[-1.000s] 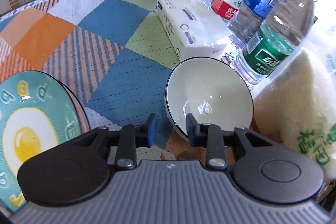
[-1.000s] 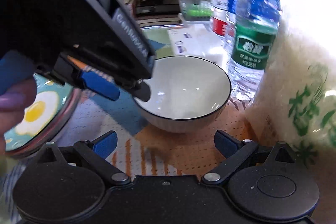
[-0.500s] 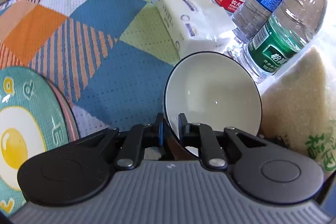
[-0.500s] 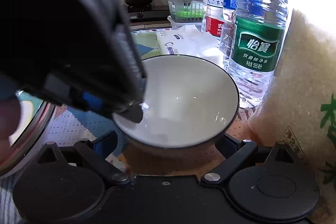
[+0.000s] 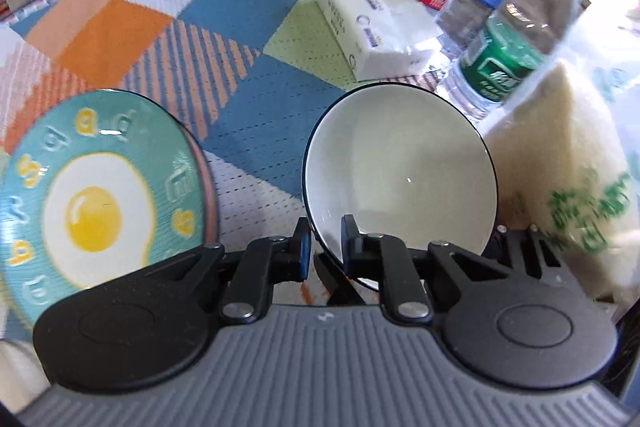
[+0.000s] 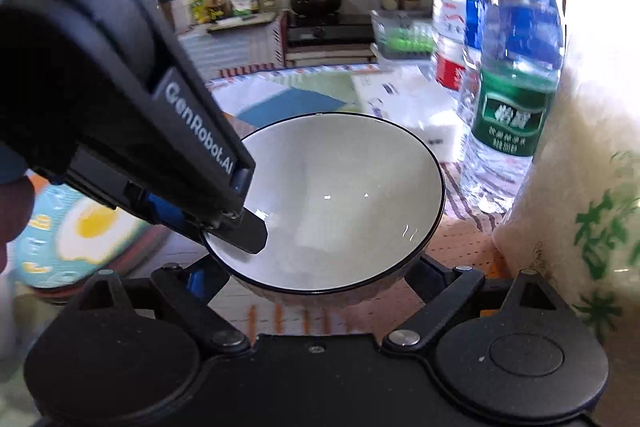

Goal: Organize plates and bowls
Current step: 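Lift the third bowl with the left tool and carry it over the bowls, then lower the third bowl into the bowl stack and open the left tool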

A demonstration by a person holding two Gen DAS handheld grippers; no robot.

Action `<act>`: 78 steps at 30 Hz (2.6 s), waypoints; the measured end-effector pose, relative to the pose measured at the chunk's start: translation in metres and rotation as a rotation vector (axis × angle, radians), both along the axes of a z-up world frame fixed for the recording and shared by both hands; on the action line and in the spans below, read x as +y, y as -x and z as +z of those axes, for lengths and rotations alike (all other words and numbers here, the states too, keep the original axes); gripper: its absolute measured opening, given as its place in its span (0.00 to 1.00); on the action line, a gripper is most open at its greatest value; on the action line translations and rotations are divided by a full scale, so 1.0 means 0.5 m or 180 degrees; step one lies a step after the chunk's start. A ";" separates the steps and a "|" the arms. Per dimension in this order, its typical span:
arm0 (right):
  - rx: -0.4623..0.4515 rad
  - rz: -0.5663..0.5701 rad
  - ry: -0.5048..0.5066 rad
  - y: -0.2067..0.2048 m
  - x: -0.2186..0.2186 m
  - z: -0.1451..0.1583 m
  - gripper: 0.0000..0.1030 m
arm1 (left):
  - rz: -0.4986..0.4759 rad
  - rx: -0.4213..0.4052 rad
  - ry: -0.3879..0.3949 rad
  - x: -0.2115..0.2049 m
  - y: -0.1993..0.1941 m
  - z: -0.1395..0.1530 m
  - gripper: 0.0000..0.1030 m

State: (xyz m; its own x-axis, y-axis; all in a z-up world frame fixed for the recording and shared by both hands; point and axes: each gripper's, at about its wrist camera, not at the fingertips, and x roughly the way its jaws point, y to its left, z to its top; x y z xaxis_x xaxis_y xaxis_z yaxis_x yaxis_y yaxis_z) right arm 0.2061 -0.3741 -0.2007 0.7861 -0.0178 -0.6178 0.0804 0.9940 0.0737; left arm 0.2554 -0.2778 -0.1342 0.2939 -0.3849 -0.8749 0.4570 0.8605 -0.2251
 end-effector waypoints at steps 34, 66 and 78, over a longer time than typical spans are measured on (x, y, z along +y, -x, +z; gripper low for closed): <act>-0.0146 0.1490 0.0275 0.223 0.300 0.233 0.93 | 0.0468 -0.0309 -0.0014 0.386 0.281 0.211 0.14; 0.0480 0.2549 0.0654 0.106 0.502 0.127 0.91 | 0.1566 0.0541 0.0086 0.600 0.160 0.023 0.14; 0.0496 0.2574 0.0777 0.118 0.510 0.104 0.93 | 0.1683 0.0480 -0.0224 0.598 0.147 -0.008 0.16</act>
